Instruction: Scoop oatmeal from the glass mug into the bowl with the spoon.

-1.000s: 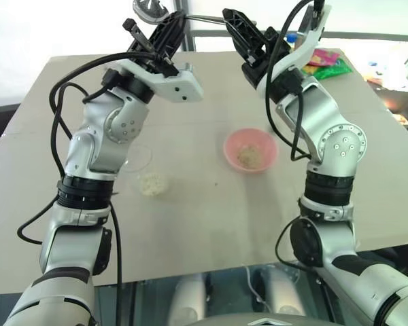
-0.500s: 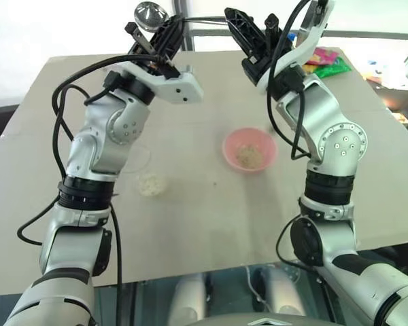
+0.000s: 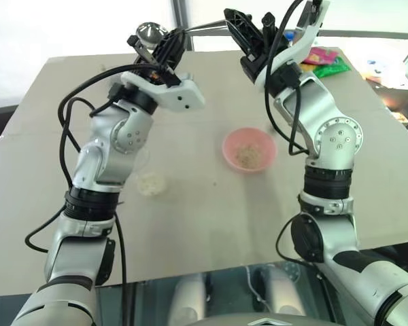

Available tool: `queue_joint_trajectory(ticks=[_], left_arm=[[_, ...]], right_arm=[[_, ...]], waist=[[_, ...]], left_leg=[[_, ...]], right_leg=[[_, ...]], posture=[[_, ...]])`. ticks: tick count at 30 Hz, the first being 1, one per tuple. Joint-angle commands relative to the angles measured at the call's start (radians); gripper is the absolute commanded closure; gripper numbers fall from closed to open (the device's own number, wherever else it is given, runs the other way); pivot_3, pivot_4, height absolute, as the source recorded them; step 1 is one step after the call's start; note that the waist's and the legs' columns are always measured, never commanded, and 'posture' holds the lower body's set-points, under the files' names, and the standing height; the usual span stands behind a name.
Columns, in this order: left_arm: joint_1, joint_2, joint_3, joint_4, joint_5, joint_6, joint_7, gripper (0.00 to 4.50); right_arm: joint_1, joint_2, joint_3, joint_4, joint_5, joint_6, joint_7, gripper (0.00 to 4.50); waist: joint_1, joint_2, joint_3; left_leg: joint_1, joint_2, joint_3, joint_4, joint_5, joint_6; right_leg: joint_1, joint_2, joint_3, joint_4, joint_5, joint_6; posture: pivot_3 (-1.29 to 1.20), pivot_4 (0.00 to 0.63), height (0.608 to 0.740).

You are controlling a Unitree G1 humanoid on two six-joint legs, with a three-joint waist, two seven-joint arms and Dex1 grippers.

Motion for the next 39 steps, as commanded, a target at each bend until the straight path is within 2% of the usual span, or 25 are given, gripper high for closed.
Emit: queue_joint_trajectory(ticks=[1,2,6,9,19,20,23,25,28,33,39], left_arm=[[0.01,-0.003,0.007,-0.076,-0.021,-0.003,-0.012,4.5],[0.012,-0.004,0.011,-0.077,-0.027,-0.002,-0.013,4.5],[0.014,-0.003,0.019,-0.073,-0.044,-0.005,-0.01,3.4],[0.022,-0.003,0.013,-0.074,-0.057,-0.015,-0.015,1.98],[0.069,-0.009,0.049,-0.1,-0.109,-0.039,0.006,1.98],[0.077,-0.015,0.063,-0.108,-0.133,-0.039,0.009,1.98],[0.121,-0.084,0.128,-0.151,-0.373,0.002,-0.061,1.98],[0.181,-0.093,0.179,-0.248,-0.517,0.043,-0.128,1.98],[0.248,-0.091,0.232,-0.365,-0.605,0.099,-0.162,1.98],[0.44,-0.095,0.324,-0.565,-0.608,0.16,-0.154,1.98],[0.695,-0.234,0.436,-0.735,-0.646,0.267,-0.074,1.98]], right_arm=[[-0.044,-0.006,-0.026,-0.017,-0.014,-0.043,0.006,4.47],[-0.044,-0.005,-0.025,-0.017,-0.014,-0.044,0.006,4.47],[-0.045,-0.001,-0.024,-0.013,-0.017,-0.047,0.011,4.5],[-0.045,0.001,-0.027,-0.014,-0.019,-0.045,0.015,4.5],[-0.047,-0.033,-0.048,-0.015,-0.021,-0.044,0.034,4.5],[-0.048,-0.041,-0.053,-0.013,-0.022,-0.044,0.037,4.5],[-0.051,-0.082,-0.064,-0.003,-0.036,-0.043,0.058,4.5],[-0.043,-0.135,-0.063,-0.003,-0.058,-0.031,0.098,4.5],[-0.026,-0.192,-0.056,0.001,-0.084,-0.018,0.147,4.5],[-0.007,-0.279,-0.07,0.056,-0.139,-0.012,0.221,4.5],[-0.012,-0.332,-0.1,0.156,-0.199,-0.031,0.273,4.5]], waist=[[0.0,0.0,0.0],[0.0,0.0,0.0],[0.001,0.0,0.0],[0.0,0.0,0.0],[0.0,0.0,0.0],[0.0,0.0,0.0],[0.001,0.0,0.0],[-0.001,0.0,0.0],[-0.002,0.0,0.0],[-0.004,0.0,0.0],[0.0,0.0,0.0]], left_leg=[[0.0,0.0,0.0,0.0,0.0,0.0],[0.0,0.0,0.0,0.0,0.0,0.0],[0.0,0.0,0.0,0.0,0.0,0.0],[0.0,0.0,0.0,0.0,0.0,0.0],[0.0,0.0,0.001,0.0,0.0,0.0],[0.0,0.0,0.001,0.0,0.0,0.0],[0.0,0.0,0.001,0.0,0.0,0.0],[0.0,0.0,0.001,0.001,0.0,0.0],[0.0,0.0,0.001,0.001,0.0,0.0],[0.002,0.0,0.002,0.0,0.0,0.0],[0.002,0.0,0.002,0.001,0.0,0.0]], right_leg=[[0.0,0.0,0.0,0.0,0.0,0.0],[0.0,0.0,0.0,0.0,0.0,0.0],[0.0,0.0,0.0,0.0,0.0,0.0],[0.0,0.0,0.0,0.0,0.0,0.0],[0.0,0.0,0.0,0.0,0.0,0.0],[0.0,0.0,0.0,0.0,0.0,0.0],[0.0,-0.001,0.001,0.0,0.0,0.0],[0.0,-0.001,0.001,0.0,0.0,0.0],[0.0,-0.001,0.001,0.0,0.0,0.0],[0.0,-0.001,0.003,0.0,0.0,0.0],[0.001,0.0,0.003,0.001,0.0,0.0]], posture=[[0.0,0.15,0.718],[0.0,0.15,0.718],[0.0,0.15,0.718],[0.0,0.15,0.718],[0.0,0.15,0.718],[0.0,0.15,0.718],[0.0,0.15,0.718],[0.0,0.15,0.718],[0.0,0.15,0.718],[0.0,0.15,0.718],[0.0,0.15,0.718]])
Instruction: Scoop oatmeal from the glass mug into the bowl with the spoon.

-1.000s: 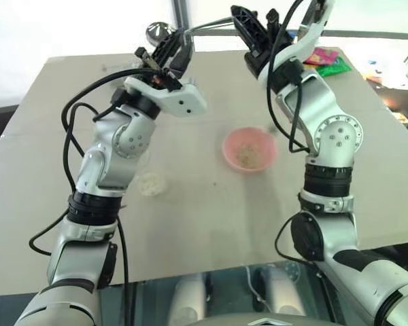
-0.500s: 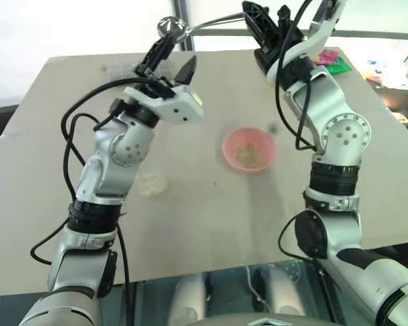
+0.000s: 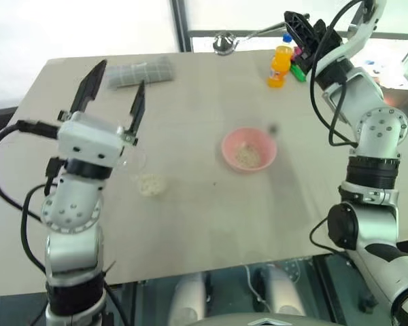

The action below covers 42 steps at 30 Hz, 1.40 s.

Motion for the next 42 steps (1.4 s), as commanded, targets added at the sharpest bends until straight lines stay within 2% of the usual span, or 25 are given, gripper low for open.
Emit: queue_joint_trajectory(ticks=[1,6,9,11,13,18,24,35,42], left_arm=[[0.16,-0.087,0.094,-0.109,-0.03,0.03,0.054,1.98],[0.408,-0.185,0.228,-0.098,-0.111,-0.028,0.052,1.98],[0.519,-0.192,0.305,-0.012,-0.166,-0.11,0.01,1.98],[0.563,-0.171,0.314,0.057,-0.225,-0.131,-0.053,1.98],[0.57,-0.137,0.294,0.109,-0.302,-0.075,-0.116,1.98],[0.515,-0.037,0.245,0.237,-0.319,-0.069,-0.21,1.98],[0.37,0.057,0.196,0.4,-0.323,-0.043,-0.257,1.98],[0.214,0.114,0.134,0.574,-0.32,-0.052,-0.299,1.98],[0.112,0.115,0.09,0.641,-0.319,-0.04,-0.307,1.98]], right_arm=[[-0.015,-0.04,-0.033,0.022,-0.035,-0.027,0.043,4.5],[-0.007,-0.063,-0.059,0.059,-0.066,-0.027,0.063,4.5],[0.0,-0.07,-0.071,0.078,-0.086,-0.028,0.074,4.5],[0.004,-0.07,-0.075,0.083,-0.096,-0.029,0.078,4.5],[0.004,-0.066,-0.078,0.083,-0.104,-0.029,0.079,4.5],[0.004,-0.05,-0.084,0.07,-0.112,-0.028,0.072,4.5],[0.02,-0.044,-0.094,0.039,-0.112,-0.023,0.059,4.5],[0.022,-0.034,-0.099,-0.006,-0.114,-0.025,0.038,4.5],[0.02,-0.029,-0.093,-0.018,-0.117,-0.024,0.043,4.5]], waist=[[0.0,0.0,0.0],[0.001,0.0,0.0],[0.002,0.0,0.0],[0.001,0.001,0.0],[0.002,0.001,0.0],[0.001,0.001,0.0],[-0.001,0.001,0.001],[-0.002,0.002,0.001],[-0.001,0.002,0.001]], left_leg=[[0.0,0.0,0.0,0.0,0.0,0.0],[-0.001,0.0,0.0,0.0,0.0,0.0],[-0.001,0.0,-0.001,0.0,-0.003,0.004],[0.0,0.0,-0.001,0.0,-0.003,0.004],[0.0,0.0,-0.001,0.001,-0.003,0.005],[0.0,0.0,-0.001,0.001,-0.003,0.005],[-0.001,0.0,-0.001,0.001,-0.003,0.004],[-0.001,0.001,0.0,0.0,-0.001,0.002],[-0.001,0.0,0.0,0.0,-0.001,0.002]], right_leg=[[0.0,0.0,0.0,0.0,0.0,0.0],[-0.001,0.0,0.0,-0.001,0.0,0.0],[0.0,0.0,-0.001,-0.001,0.0,0.0],[0.0,0.0,-0.001,-0.001,0.0,0.0],[0.0,0.0,-0.001,-0.001,0.0,0.0],[0.0,0.0,-0.001,0.0,0.0,-0.001],[0.0,0.001,-0.001,0.0,0.0,0.0],[-0.001,0.0,0.0,0.0,0.0,0.0],[-0.001,0.0,0.0,-0.001,0.0,0.0]], posture=[[0.0,0.15,0.718],[0.0,0.15,0.718],[0.0,0.15,0.718],[0.0,0.15,0.718],[0.0,0.15,0.718],[0.0,0.15,0.718],[0.0,0.15,0.718],[0.0,0.15,0.718],[0.0,0.15,0.718]])
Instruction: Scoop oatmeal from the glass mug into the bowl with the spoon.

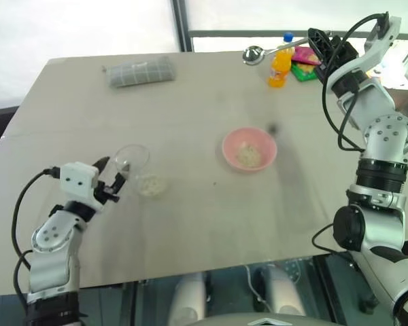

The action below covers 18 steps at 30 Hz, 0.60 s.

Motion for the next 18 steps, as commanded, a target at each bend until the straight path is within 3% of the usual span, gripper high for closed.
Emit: queue_joint_trajectory(ticks=[1,6,10,12,18], left_arm=[[-0.027,0.012,-0.007,0.007,-0.006,-0.005,0.0,1.98],[-0.05,-0.003,-0.006,0.017,0.0,-0.012,0.033,1.98],[-0.059,-0.008,-0.014,0.01,-0.012,0.006,0.04,3.76],[-0.062,-0.012,-0.021,0.003,-0.017,0.013,0.045,4.45],[-0.071,-0.027,-0.041,-0.017,-0.019,0.04,0.084,4.45]], right_arm=[[-0.014,-0.003,-0.009,-0.061,0.008,-0.012,0.01,4.5],[-0.005,0.002,-0.008,-0.074,0.007,-0.014,0.008,4.5],[0.001,0.008,-0.006,-0.086,0.006,-0.013,0.006,4.5],[0.003,0.01,-0.006,-0.088,0.005,-0.013,0.007,4.5],[0.0,0.011,-0.004,-0.09,0.003,-0.011,0.007,4.5]], waist=[[0.0,0.0,0.0],[-0.001,0.0,0.0],[-0.001,0.0,0.0],[0.001,0.0,0.0],[0.0,0.002,0.0]], left_leg=[[0.0,0.0,0.0,0.0,0.0,0.0],[0.0,0.0,0.0,0.0,0.0,-0.001],[0.0,0.0,0.0,0.0,0.0,0.0],[0.0,0.0,0.0,0.0,0.0,0.0],[0.001,0.0,0.0,0.0,0.0,0.0]], right_leg=[[0.0,0.0,0.0,0.0,0.0,0.0],[0.0,0.0,0.0,0.0,0.0,0.0],[0.0,0.0,0.0,0.0,0.0,0.0],[0.0,0.0,0.0,0.0,0.0,0.0],[0.0,0.0,0.0,0.001,0.0,0.0]], posture=[[0.0,0.15,0.718],[0.0,0.15,0.718],[0.0,0.15,0.718],[0.0,0.15,0.718],[0.0,0.15,0.718]])
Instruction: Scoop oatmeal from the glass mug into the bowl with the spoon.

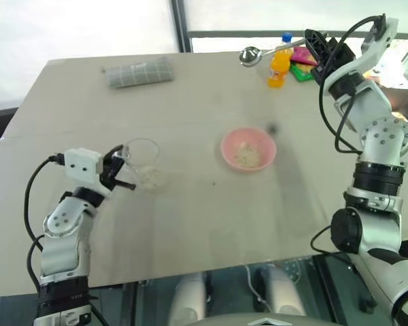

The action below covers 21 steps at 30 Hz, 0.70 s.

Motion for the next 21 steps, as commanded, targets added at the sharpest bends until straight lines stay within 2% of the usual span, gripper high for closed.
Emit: queue_joint_trajectory(ticks=[1,6,13,21], left_arm=[[-0.003,-0.015,-0.015,-0.02,0.014,0.025,0.039,4.45],[-0.073,-0.071,-0.046,-0.031,0.048,0.061,0.15,4.45],[-0.278,-0.139,-0.158,0.018,0.153,0.126,0.269,4.45],[-0.451,-0.162,-0.234,0.275,0.224,0.004,0.26,4.45]], right_arm=[[-0.019,-0.007,-0.006,-0.057,0.01,-0.009,0.007,4.5],[-0.027,-0.004,0.009,-0.078,0.021,0.014,0.012,4.5],[-0.035,0.008,0.069,-0.18,0.093,0.13,0.039,4.5],[-0.049,0.006,0.152,-0.26,0.154,0.237,0.092,4.5]], waist=[[0.0,0.0,0.0],[0.006,0.0,0.0],[0.004,0.0,0.0],[0.0,-0.001,0.0]], left_leg=[[0.0,0.0,0.0,0.0,0.0,0.0],[0.0,0.0,-0.001,0.0,0.0,0.0],[-0.002,-0.001,-0.001,0.0,0.001,-0.001],[-0.002,-0.001,-0.001,0.0,0.001,-0.002]], right_leg=[[0.0,0.0,0.0,0.0,0.0,0.0],[0.0,0.0,0.0,0.0,0.0,0.0],[0.0,0.0,-0.001,-0.001,0.0,0.0],[0.0,0.001,-0.001,-0.002,0.0,0.0]], posture=[[0.0,0.15,0.718],[0.0,0.15,0.718],[0.0,0.15,0.718],[0.0,0.15,0.718]])
